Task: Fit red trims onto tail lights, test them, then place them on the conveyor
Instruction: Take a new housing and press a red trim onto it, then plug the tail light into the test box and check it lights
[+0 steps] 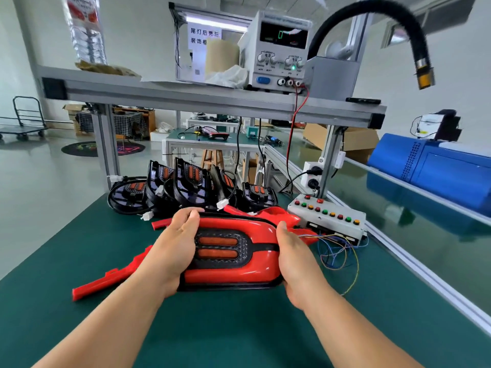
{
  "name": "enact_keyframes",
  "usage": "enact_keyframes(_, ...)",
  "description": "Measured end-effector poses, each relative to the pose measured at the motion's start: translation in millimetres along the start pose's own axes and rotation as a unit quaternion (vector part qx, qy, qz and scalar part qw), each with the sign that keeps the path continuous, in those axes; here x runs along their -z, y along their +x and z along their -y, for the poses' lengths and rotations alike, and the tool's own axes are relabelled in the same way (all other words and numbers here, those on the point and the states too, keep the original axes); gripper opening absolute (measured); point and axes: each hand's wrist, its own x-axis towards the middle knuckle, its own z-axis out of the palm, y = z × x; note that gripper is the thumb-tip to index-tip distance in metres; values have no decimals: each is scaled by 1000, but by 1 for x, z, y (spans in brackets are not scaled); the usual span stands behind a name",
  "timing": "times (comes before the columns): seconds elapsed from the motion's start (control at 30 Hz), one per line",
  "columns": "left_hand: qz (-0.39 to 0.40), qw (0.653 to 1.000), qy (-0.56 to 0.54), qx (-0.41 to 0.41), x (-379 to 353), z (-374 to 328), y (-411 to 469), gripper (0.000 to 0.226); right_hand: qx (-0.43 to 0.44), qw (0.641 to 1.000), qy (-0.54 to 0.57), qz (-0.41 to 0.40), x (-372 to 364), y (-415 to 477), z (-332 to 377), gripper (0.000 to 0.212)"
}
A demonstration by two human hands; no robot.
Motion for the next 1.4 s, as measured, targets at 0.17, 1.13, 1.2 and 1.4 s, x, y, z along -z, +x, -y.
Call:
enact_keyframes(0.17, -28, 998, 52, -4, -3, 27, -28, 26, 2, 998, -63, -8, 10, -28, -24, 47)
enact_keyframes(1.13, -24, 739, 670, -66, 15, -1, 100, 25, 88, 761, -640, -62, 41, 94, 6, 12)
enact_keyframes(1.2, -30, 722, 690, -45, 13, 1, 107, 30, 99, 766, -629, -85, 42, 95, 0, 4)
enact_keyframes(1.4, -32, 705, 708, 22, 7, -11, 117, 26, 83, 752, -646, -100, 44, 97, -4, 36)
